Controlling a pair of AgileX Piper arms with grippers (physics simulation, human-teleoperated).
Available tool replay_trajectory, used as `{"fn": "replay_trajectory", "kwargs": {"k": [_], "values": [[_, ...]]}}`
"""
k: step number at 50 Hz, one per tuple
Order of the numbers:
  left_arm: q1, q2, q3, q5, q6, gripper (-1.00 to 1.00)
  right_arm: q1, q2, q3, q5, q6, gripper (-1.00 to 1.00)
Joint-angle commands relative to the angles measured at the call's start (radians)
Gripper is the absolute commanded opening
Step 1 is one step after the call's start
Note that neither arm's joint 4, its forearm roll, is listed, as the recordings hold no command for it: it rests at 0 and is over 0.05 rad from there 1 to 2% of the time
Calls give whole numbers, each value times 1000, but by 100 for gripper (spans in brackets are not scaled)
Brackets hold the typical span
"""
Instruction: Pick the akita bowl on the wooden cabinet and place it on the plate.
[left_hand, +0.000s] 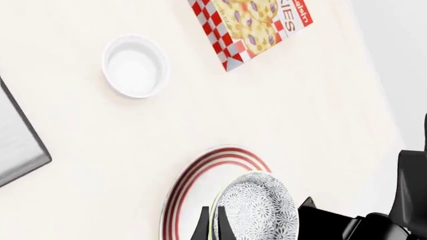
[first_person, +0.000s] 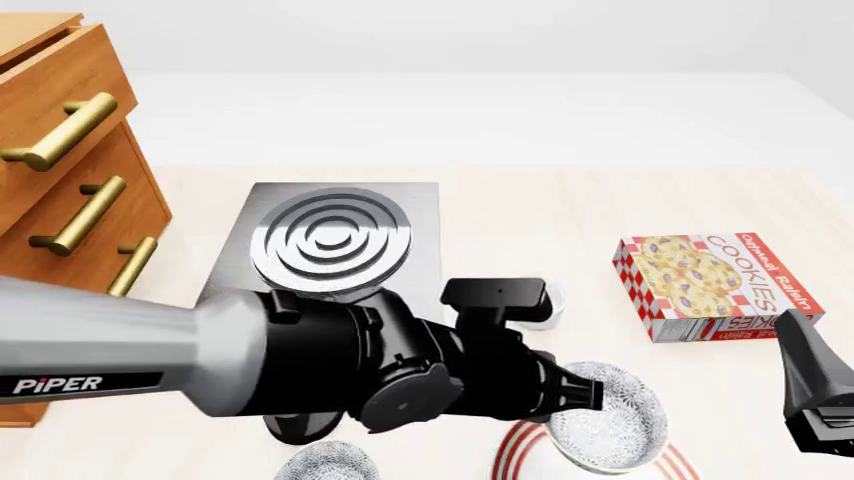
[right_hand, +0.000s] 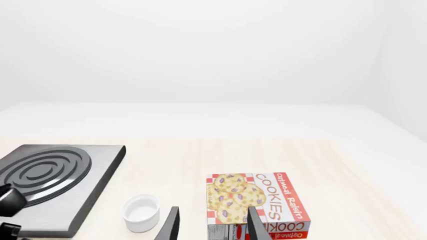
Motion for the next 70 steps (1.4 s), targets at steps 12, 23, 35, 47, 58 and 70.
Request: {"fn": "replay_trajectory", "kwargs": {"k": [12,23,35,47,58,70], "values": [[1,24,-5,-20,-6,-100,0,0,0,0,0,100],[-1,38,2,-34,-14,-100,0,0,0,0,0,100],[-7,55,4,-46,-20,-100,0,0,0,0,0,100],[-20,73,1,-53,-30,-100,0,0,0,0,0,100],[-32,86,-3,-56,-37,-100,0,0,0,0,0,100],[-28,88,0,-56,-33,-100,0,0,0,0,0,100]]}}
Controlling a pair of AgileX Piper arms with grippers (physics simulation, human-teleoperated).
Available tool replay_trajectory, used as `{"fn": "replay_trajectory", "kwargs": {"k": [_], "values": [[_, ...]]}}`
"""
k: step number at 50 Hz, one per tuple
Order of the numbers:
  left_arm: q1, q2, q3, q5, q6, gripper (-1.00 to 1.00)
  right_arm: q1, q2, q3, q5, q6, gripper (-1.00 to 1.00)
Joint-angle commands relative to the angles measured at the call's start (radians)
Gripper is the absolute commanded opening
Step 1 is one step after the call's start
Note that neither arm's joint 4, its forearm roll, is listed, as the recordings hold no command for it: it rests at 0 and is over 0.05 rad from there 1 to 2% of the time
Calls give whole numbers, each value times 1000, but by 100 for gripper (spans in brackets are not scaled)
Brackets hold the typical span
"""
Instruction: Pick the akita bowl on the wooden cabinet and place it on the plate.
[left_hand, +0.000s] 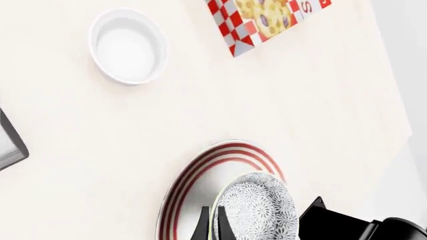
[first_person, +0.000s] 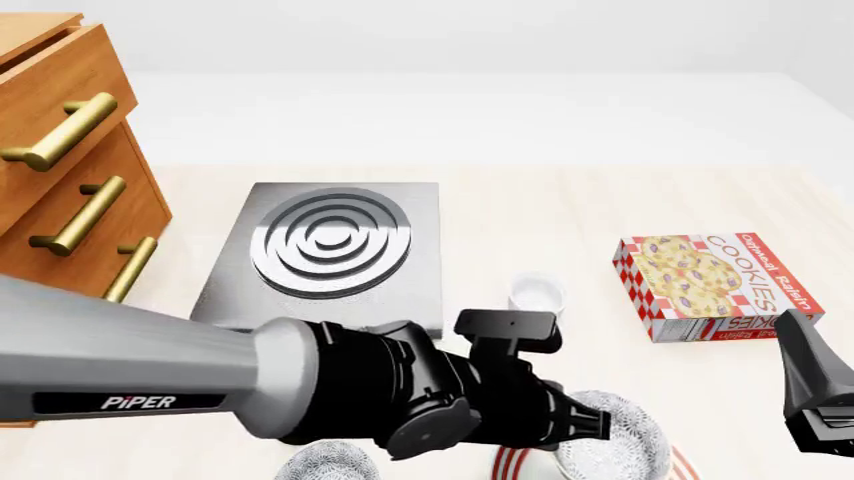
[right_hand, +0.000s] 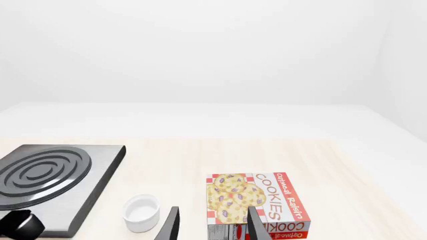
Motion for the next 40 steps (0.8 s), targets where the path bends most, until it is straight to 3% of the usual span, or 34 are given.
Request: {"fn": "replay_trajectory", "kwargs": {"k": [1,28,29,40], "values": [[1,2,-3,-4,5,-100,0,0,0,0,0,100],[21,-13,11,-22,16,-100,0,0,0,0,0,100],[24,-16,13,-24,20,100,0,0,0,0,0,100],[40,-68,19,-19,58,100,0,0,0,0,0,100]]}}
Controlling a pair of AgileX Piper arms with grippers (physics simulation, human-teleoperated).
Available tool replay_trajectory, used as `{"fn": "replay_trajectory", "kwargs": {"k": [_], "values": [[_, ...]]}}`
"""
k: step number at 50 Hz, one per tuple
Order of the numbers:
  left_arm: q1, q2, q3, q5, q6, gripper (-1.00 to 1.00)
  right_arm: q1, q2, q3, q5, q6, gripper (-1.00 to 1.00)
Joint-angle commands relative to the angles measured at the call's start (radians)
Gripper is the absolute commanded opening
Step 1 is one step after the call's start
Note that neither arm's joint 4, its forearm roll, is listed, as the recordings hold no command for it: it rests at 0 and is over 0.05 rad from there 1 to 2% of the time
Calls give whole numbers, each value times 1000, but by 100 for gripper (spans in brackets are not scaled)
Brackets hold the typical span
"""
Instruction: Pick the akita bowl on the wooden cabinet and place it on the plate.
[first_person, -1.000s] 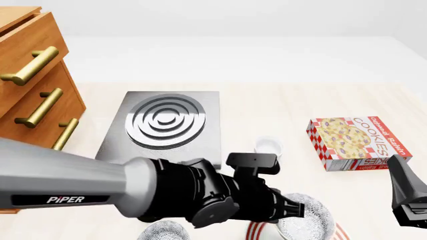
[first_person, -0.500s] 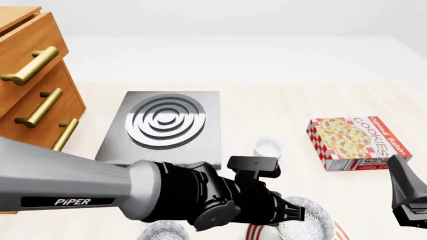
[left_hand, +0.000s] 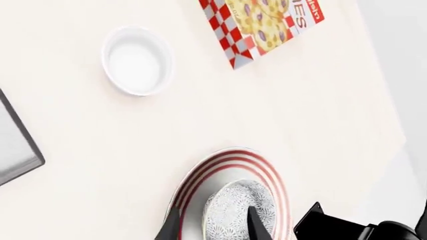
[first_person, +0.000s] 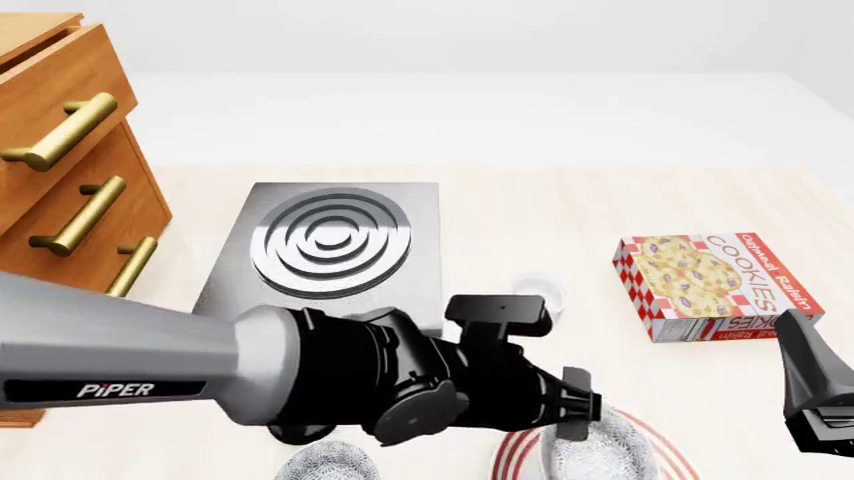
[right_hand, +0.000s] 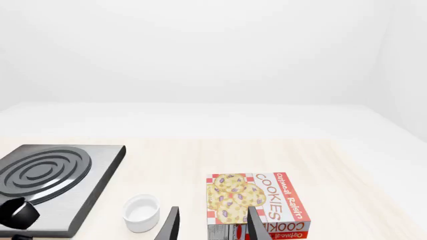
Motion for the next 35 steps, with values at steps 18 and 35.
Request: {"fn": "replay_trajectory", "kwargs": {"k": [18,35], "values": [[37,-109,24,33,71,100,0,0,0,0,0,100],[87,-252,68,65,138,100,0,0,0,0,0,100]]}}
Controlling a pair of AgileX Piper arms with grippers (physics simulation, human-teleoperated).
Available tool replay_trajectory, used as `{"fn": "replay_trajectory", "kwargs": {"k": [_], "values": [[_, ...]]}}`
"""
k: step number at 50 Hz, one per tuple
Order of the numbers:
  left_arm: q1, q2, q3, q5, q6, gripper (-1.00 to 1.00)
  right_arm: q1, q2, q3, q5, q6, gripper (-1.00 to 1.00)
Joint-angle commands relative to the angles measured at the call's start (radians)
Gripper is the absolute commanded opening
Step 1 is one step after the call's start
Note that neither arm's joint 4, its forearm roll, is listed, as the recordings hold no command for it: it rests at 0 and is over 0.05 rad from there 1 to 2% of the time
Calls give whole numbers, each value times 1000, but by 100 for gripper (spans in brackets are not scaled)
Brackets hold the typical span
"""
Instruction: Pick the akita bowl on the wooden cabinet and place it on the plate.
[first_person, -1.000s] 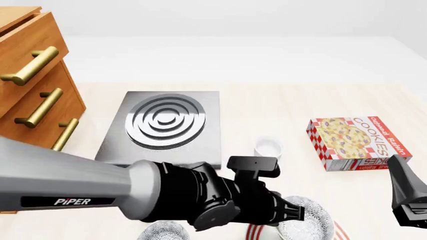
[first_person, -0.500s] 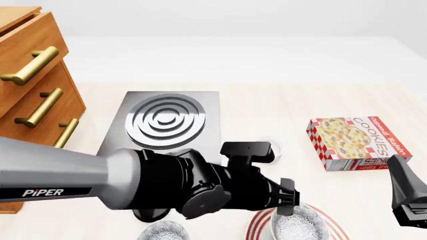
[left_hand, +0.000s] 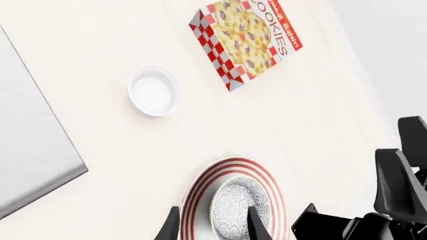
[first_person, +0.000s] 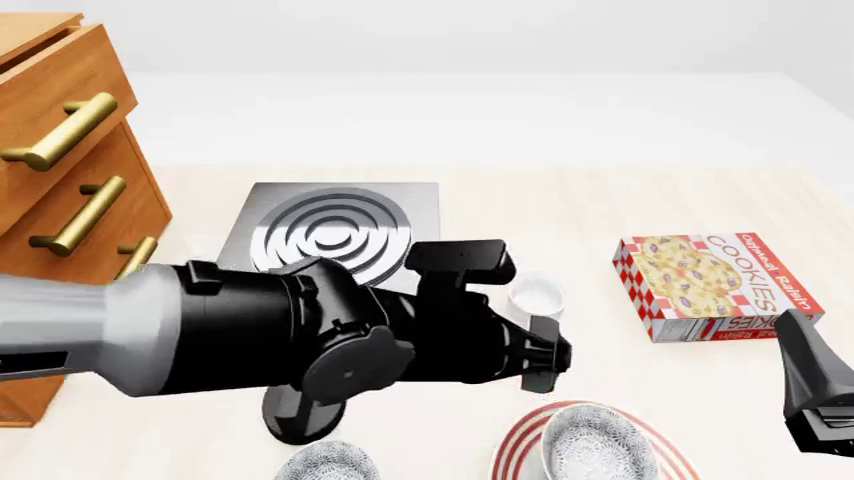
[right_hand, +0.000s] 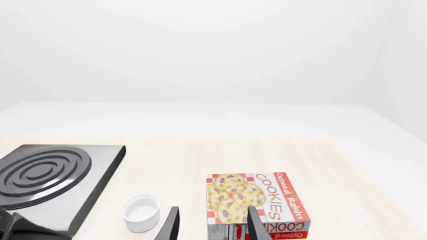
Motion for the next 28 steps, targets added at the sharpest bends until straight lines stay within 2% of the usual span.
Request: {"fn": "replay_trajectory", "kwargs": {"k": [1,13,28], "values": [[10,-86,22,17,34,100,0,0,0,0,0,100],[-8,-191,37,30,43,100,0,0,0,0,0,100],[54,-343,116,24,54,100,0,0,0,0,0,100]]}}
